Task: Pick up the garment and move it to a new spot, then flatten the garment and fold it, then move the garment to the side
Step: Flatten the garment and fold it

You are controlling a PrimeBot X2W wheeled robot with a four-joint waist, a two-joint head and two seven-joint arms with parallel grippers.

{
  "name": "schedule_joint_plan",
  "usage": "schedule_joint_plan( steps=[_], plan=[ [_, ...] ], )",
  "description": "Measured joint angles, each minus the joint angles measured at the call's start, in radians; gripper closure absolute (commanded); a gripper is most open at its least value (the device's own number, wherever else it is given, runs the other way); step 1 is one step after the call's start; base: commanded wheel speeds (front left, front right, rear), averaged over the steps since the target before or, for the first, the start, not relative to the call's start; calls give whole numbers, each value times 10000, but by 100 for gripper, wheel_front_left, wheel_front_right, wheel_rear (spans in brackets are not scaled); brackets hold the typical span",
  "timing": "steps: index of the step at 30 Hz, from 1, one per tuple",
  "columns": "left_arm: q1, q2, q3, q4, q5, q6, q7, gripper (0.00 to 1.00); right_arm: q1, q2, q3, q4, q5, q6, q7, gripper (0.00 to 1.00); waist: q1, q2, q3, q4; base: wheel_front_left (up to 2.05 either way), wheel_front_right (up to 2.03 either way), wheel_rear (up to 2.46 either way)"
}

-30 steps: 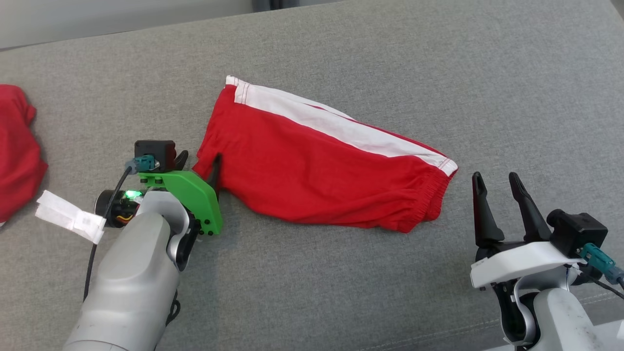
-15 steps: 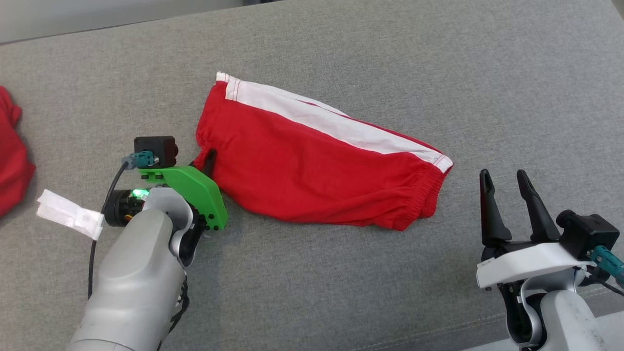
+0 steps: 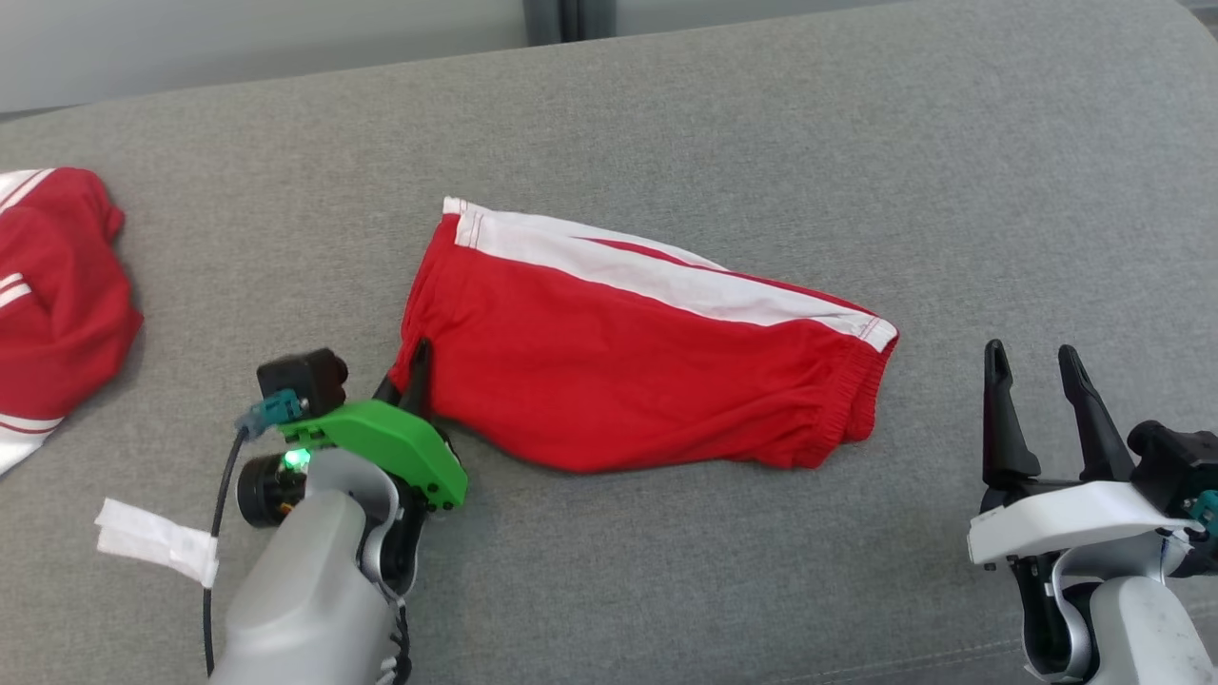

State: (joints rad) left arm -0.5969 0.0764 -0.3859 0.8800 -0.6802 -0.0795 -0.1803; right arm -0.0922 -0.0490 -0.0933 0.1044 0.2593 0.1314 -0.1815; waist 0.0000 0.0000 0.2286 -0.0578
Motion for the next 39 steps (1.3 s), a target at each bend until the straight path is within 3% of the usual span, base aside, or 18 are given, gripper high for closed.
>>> schedule_joint_plan(
  steps=[15,16,17,18,19,25,39],
  plan=[
    [3584,-247,-69,-2838,-1078,1078,-410,100,426,0,-545,-313,-301,0,625,0,0,0,-1106,1278,0,0,0],
    [3656,-247,-90,-2945,-1110,1131,-410,91,450,0,-546,-314,-303,0,640,0,0,0,-1147,1309,0,0,0],
    [3750,-249,-117,-3101,-1106,1235,-426,67,465,0,-545,-314,-305,0,656,0,0,0,-1209,1351,0,0,0],
    [3819,-249,-146,-3266,-1068,1319,-476,6,466,-2,-533,-314,-307,0,660,0,0,0,-1264,1388,0,0,0],
    [3845,-249,-174,-3369,-989,1379,-508,0,466,0,-522,-303,-320,0,663,0,0,0,-1308,1412,0,0,0],
    [3966,161,-345,-4255,35,1843,-727,0,586,0,-476,-128,-414,0,757,0,0,0,-1665,1458,0,0,0],
    [5031,468,-38,-6203,1135,2307,-828,0,821,4,111,1066,-543,0,1946,0,0,0,-2201,1891,0,0,0]
  ],
)
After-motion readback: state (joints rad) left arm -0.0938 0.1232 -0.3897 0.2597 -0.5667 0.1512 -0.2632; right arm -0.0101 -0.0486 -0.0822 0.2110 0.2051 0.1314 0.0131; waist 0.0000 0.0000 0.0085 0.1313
